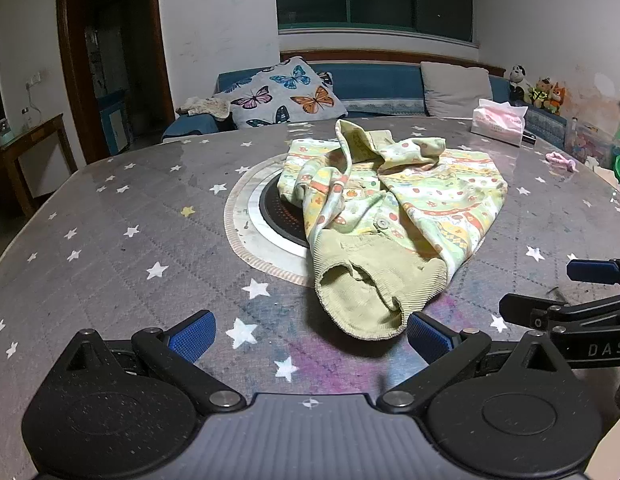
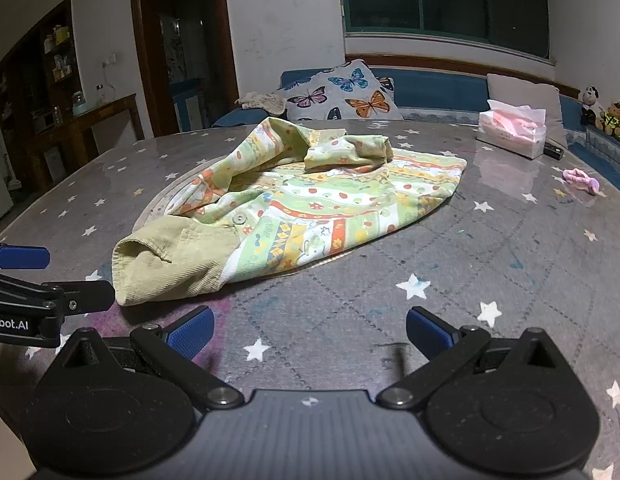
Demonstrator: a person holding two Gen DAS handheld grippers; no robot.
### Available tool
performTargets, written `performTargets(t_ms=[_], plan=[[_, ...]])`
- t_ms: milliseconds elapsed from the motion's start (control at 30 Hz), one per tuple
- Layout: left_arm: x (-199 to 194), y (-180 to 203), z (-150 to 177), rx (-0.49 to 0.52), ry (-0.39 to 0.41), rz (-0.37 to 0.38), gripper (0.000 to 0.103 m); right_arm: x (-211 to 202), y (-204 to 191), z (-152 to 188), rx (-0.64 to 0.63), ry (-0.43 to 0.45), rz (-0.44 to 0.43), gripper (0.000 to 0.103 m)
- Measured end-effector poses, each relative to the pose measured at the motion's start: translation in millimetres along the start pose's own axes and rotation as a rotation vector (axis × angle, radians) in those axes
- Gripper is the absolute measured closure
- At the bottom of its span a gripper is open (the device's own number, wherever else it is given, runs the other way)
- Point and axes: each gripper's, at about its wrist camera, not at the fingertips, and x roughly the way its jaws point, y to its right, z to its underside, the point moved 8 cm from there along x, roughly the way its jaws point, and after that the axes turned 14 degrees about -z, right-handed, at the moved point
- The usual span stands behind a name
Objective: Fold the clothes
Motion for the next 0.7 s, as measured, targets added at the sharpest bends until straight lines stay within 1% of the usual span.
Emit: performTargets(t_ms=[267, 700], plan=[[1, 0, -2, -0.005, -0.002, 0.005, 0.000, -1, 0, -1, 0.000, 0.011, 0.003, 0.000], [11, 2, -11, -0.008, -0.011, 0.014, 0.000, 9, 3, -8, 0.013, -0.007, -0.005, 0.000]])
